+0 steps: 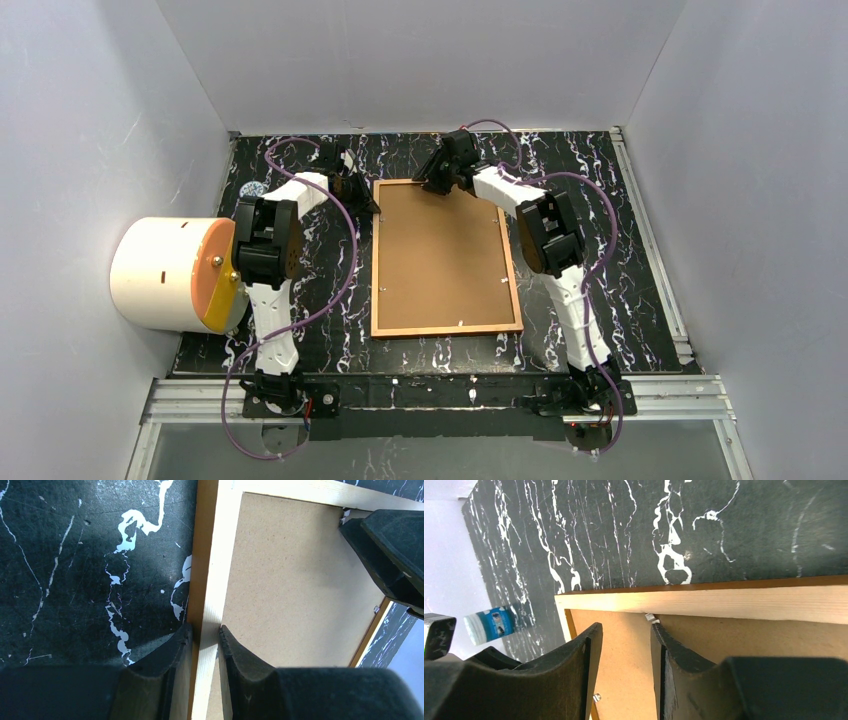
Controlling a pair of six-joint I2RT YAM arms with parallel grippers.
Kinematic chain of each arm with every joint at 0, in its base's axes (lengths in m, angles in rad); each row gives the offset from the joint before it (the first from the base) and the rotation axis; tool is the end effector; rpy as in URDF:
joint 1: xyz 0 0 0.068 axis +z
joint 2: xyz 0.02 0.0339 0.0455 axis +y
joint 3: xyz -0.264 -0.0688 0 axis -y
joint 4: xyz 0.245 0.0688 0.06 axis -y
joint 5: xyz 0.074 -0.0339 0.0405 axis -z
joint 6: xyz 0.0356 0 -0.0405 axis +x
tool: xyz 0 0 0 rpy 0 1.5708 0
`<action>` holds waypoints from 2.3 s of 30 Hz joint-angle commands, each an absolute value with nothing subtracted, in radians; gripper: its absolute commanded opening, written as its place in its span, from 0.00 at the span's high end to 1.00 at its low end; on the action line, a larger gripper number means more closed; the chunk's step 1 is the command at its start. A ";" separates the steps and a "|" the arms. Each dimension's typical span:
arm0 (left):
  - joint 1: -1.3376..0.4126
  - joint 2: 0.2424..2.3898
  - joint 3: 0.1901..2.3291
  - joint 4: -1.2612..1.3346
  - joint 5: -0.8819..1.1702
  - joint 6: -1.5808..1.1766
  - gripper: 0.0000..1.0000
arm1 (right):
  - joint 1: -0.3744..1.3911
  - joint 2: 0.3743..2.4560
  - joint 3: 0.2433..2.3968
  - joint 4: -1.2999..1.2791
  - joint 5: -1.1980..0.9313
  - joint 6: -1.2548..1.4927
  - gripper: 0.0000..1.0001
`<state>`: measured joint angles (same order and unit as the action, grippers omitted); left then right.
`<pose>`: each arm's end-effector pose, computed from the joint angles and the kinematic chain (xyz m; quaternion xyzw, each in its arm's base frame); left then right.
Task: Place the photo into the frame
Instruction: Install the photo frame at the center of the board.
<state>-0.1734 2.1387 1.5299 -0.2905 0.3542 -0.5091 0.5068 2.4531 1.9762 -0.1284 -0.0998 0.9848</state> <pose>0.4550 -0.0922 0.1611 -0.0980 0.9260 -0.2653 0.2500 0.4871 0.2745 0.1598 0.1869 0.8650 0.3471 0.3106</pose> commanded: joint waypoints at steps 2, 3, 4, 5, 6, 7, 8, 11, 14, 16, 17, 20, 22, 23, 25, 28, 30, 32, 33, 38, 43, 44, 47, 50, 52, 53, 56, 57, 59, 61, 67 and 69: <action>-0.187 2.143 1.512 -0.406 0.329 -0.496 0.79 | 0.502 2.356 1.963 -0.173 -0.006 0.883 0.50; -0.187 2.143 1.510 -0.406 0.329 -0.496 0.79 | 0.503 2.354 1.961 -0.182 0.017 0.872 0.50; -0.187 2.143 1.508 -0.406 0.328 -0.495 0.78 | 0.503 2.355 1.955 -0.190 0.025 0.865 0.50; -0.187 2.143 1.506 -0.407 0.328 -0.495 0.78 | 0.502 2.357 1.949 -0.192 0.024 0.861 0.50; -0.187 2.143 1.506 -0.407 0.329 -0.495 0.78 | 0.503 2.361 1.946 -0.189 0.014 0.859 0.50; -0.187 2.143 1.506 -0.407 0.328 -0.496 0.77 | 0.503 2.368 1.946 -0.185 0.007 0.855 0.50; -0.187 2.143 1.505 -0.407 0.329 -0.496 0.77 | 0.503 2.378 1.953 -0.186 -0.024 0.853 0.50; -0.187 2.143 1.506 -0.407 0.333 -0.495 0.77 | 0.504 2.407 1.976 -0.192 -0.072 0.854 0.50; -0.187 2.140 1.505 -0.407 0.331 -0.494 0.76 | 0.506 2.417 1.981 -0.195 -0.080 0.857 0.50; -0.187 2.140 1.505 -0.407 0.331 -0.494 0.76 | 0.505 2.413 1.979 -0.199 -0.072 0.848 0.51; -0.187 2.141 1.506 -0.408 0.330 -0.493 0.76 | 0.505 2.409 1.980 -0.208 -0.059 0.839 0.50; -0.187 2.140 1.508 -0.409 0.327 -0.492 0.75 | 0.496 2.379 1.979 -0.265 -0.012 0.794 0.51; -0.187 2.143 1.514 -0.410 0.329 -0.492 0.75 | 0.488 2.335 1.952 -0.329 0.039 0.761 0.50; -0.187 2.146 1.518 -0.412 0.331 -0.492 0.75 | 0.485 2.314 1.930 -0.354 0.060 0.743 0.50; -0.186 2.149 1.522 -0.412 0.329 -0.494 0.75 | 0.476 2.262 1.873 -0.401 0.098 0.709 0.50; -0.187 2.151 1.523 -0.412 0.332 -0.495 0.75 | 0.455 2.177 1.759 -0.451 0.137 0.674 0.50; -0.187 2.151 1.521 -0.414 0.329 -0.497 0.75 | 0.444 2.120 1.677 -0.468 0.136 0.649 0.50; -0.187 2.152 1.519 -0.415 0.331 -0.500 0.75 | 0.439 2.082 1.635 -0.502 0.143 0.630 0.50; -0.186 2.152 1.519 -0.414 0.329 -0.500 0.75 | 0.438 2.064 1.616 -0.518 0.145 0.620 0.50; -0.187 2.148 1.511 -0.416 0.322 -0.498 0.74 | 0.437 2.044 1.576 -0.586 0.187 0.592 0.50; -0.187 2.146 1.514 -0.420 0.316 -0.496 0.74 | 0.430 2.060 1.596 -0.642 0.226 0.586 0.50; -0.187 2.147 1.516 -0.421 0.316 -0.496 0.74 | 0.430 2.058 1.596 -0.645 0.226 0.586 0.50; -0.186 2.150 1.518 -0.422 0.315 -0.496 0.74 | 0.429 2.061 1.582 -0.650 0.237 0.587 0.51; -0.187 2.152 1.519 -0.421 0.315 -0.495 0.74 | 0.429 2.069 1.566 -0.632 0.260 0.580 0.51; -0.187 2.153 1.518 -0.422 0.316 -0.496 0.74 | 0.427 2.080 1.563 -0.617 0.276 0.567 0.51; -0.187 2.154 1.518 -0.423 0.317 -0.495 0.74 | 0.426 2.091 1.566 -0.611 0.290 0.561 0.51; -0.186 2.153 1.517 -0.424 0.316 -0.493 0.74 | 0.426 2.107 1.575 -0.602 0.346 0.538 0.51; -0.187 2.151 1.516 -0.424 0.313 -0.493 0.74 | 0.425 2.107 1.573 -0.588 0.357 0.527 0.51; -0.187 2.152 1.513 -0.425 0.314 -0.492 0.74 | 0.423 2.106 1.561 -0.553 0.363 0.502 0.51; -0.187 2.154 1.514 -0.425 0.314 -0.492 0.74 | 0.423 2.104 1.540 -0.496 0.341 0.467 0.51; -0.187 2.160 1.524 -0.425 0.319 -0.492 0.74 | 0.423 2.106 1.487 -0.376 0.289 0.414 0.51; -0.187 2.158 1.524 -0.427 0.319 -0.491 0.74 | 0.422 2.104 1.473 -0.349 0.290 0.406 0.51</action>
<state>-0.1787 2.1387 1.5307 -0.3141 0.3408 -0.5129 0.4400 2.0651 1.5280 -0.5007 0.2710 0.4557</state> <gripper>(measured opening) 0.260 0.490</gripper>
